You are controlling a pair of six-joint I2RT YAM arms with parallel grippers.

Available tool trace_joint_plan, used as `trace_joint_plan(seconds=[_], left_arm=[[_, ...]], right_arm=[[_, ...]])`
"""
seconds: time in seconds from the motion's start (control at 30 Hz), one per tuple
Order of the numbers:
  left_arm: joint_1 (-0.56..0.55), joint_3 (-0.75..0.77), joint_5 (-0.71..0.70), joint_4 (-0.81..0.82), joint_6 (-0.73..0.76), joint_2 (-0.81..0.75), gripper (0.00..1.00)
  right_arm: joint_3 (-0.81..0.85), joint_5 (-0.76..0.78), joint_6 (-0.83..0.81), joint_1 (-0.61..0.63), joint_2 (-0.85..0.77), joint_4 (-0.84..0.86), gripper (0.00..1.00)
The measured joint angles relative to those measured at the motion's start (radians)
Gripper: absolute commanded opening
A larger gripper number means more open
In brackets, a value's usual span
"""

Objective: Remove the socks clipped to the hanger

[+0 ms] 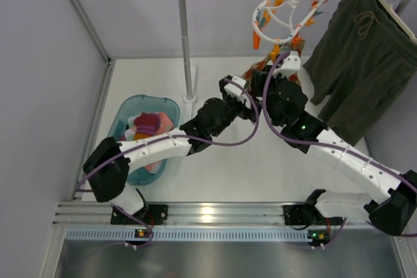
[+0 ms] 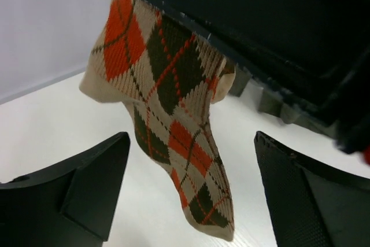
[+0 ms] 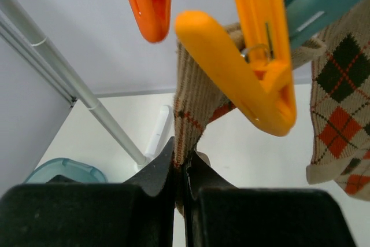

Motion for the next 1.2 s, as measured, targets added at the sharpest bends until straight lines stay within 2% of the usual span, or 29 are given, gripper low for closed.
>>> trace_joint_plan(seconds=[0.03, 0.1, 0.13, 0.2, 0.23, 0.27, 0.37, 0.43, 0.47, 0.63, 0.8, 0.87, 0.93, 1.1, 1.2], left_arm=[[-0.002, 0.009, -0.018, 0.003, 0.008, 0.018, 0.77], [-0.008, 0.023, -0.053, 0.013, 0.021, 0.051, 0.63], [-0.014, 0.031, -0.068, 0.018, 0.031, 0.063, 0.34], [-0.022, 0.046, -0.095, 0.021, 0.038, 0.082, 0.09], [-0.022, 0.055, -0.106, 0.023, 0.04, 0.09, 0.0], [-0.019, 0.063, -0.121, 0.026, 0.037, 0.098, 0.0], [-0.007, 0.069, -0.154, 0.036, 0.023, 0.102, 0.0], [-0.002, 0.071, -0.155, 0.051, 0.018, 0.101, 0.0], [-0.003, 0.071, -0.153, 0.057, 0.012, 0.1, 0.0], [-0.006, 0.068, -0.124, 0.055, -0.012, 0.098, 0.0], [-0.001, 0.02, -0.074, 0.055, -0.035, 0.071, 0.0], [0.0, 0.003, -0.052, 0.054, -0.046, 0.063, 0.0], [0.0, -0.003, -0.027, 0.053, -0.055, 0.06, 0.0], [0.0, -0.004, 0.087, 0.049, -0.076, 0.06, 0.0], [0.008, -0.004, 0.217, 0.048, -0.099, 0.06, 0.0]], right_arm=[[0.0, 0.0, 0.002, 0.006, 0.002, 0.0, 0.0], [0.002, 0.024, 0.004, 0.009, 0.005, 0.001, 0.0], [0.005, 0.035, 0.007, 0.008, 0.006, -0.003, 0.0], [0.006, 0.043, 0.013, 0.01, 0.004, -0.002, 0.01], [0.006, 0.042, 0.014, 0.015, 0.002, -0.004, 0.07], [0.006, 0.037, 0.02, 0.022, -0.001, -0.006, 0.37], [0.004, 0.034, 0.018, 0.026, -0.012, -0.024, 0.67], [-0.002, 0.046, 0.012, 0.02, -0.034, -0.034, 0.68], [-0.003, 0.047, 0.008, 0.019, -0.047, -0.047, 0.73], [-0.034, -0.089, -0.002, 0.002, -0.224, -0.203, 0.73], [-0.019, -0.254, -0.001, -0.177, -0.359, -0.346, 0.69], [0.033, -0.321, -0.002, -0.265, -0.347, -0.403, 0.68], [0.105, -0.36, -0.006, -0.301, -0.301, -0.45, 0.67], [0.29, -0.413, -0.043, -0.312, -0.156, -0.5, 0.64], [0.336, -0.424, -0.063, -0.312, -0.103, -0.524, 0.59]])
